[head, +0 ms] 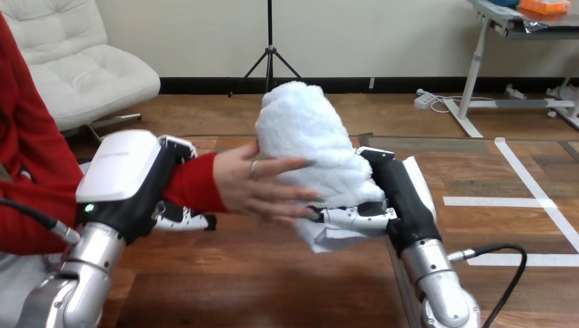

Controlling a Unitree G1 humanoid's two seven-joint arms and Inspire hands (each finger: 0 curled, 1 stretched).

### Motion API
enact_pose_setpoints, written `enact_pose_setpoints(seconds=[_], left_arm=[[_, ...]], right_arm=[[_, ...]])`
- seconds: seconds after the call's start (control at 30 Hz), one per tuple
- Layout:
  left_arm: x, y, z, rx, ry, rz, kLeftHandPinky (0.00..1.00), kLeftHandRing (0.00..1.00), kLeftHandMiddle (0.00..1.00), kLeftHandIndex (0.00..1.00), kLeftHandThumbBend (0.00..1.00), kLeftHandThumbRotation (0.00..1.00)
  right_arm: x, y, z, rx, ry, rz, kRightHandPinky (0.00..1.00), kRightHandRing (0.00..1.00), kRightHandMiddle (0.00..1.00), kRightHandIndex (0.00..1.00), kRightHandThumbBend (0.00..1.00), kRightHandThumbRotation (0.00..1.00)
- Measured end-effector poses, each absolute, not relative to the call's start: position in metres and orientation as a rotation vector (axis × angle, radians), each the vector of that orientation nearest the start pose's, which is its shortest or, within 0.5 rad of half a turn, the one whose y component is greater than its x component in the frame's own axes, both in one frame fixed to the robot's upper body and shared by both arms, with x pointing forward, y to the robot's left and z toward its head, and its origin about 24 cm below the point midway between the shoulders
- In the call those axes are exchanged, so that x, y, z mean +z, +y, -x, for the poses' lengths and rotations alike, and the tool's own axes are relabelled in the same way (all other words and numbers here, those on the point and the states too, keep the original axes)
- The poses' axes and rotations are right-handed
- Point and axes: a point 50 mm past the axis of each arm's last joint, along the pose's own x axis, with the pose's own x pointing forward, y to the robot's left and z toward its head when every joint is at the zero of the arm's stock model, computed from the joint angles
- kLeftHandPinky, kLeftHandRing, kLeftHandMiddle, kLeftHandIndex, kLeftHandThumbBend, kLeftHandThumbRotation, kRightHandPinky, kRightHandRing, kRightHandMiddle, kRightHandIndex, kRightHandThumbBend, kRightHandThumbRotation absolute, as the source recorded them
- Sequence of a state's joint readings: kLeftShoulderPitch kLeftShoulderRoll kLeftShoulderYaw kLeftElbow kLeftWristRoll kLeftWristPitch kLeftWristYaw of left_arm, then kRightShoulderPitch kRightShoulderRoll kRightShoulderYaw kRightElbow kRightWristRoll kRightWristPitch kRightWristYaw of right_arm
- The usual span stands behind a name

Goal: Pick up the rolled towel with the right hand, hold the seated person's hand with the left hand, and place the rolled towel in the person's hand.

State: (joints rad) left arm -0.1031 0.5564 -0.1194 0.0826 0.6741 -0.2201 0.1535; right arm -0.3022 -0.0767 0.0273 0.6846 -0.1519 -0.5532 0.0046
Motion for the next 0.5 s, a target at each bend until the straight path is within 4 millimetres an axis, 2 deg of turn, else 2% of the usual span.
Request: enact_pose_setpoints(seconds=[0.5], left_arm=[[0.087,0.2082,-0.2719,-0.085,-0.326,-1.189,0.27,0.3,0.36,0.35,0.86,0.0]], right_arm=[[0.0176,-0.1331,-0.2931,0.182,-0.183,0.218,0.27,0.32,0.38,0.41,0.81,0.0]])
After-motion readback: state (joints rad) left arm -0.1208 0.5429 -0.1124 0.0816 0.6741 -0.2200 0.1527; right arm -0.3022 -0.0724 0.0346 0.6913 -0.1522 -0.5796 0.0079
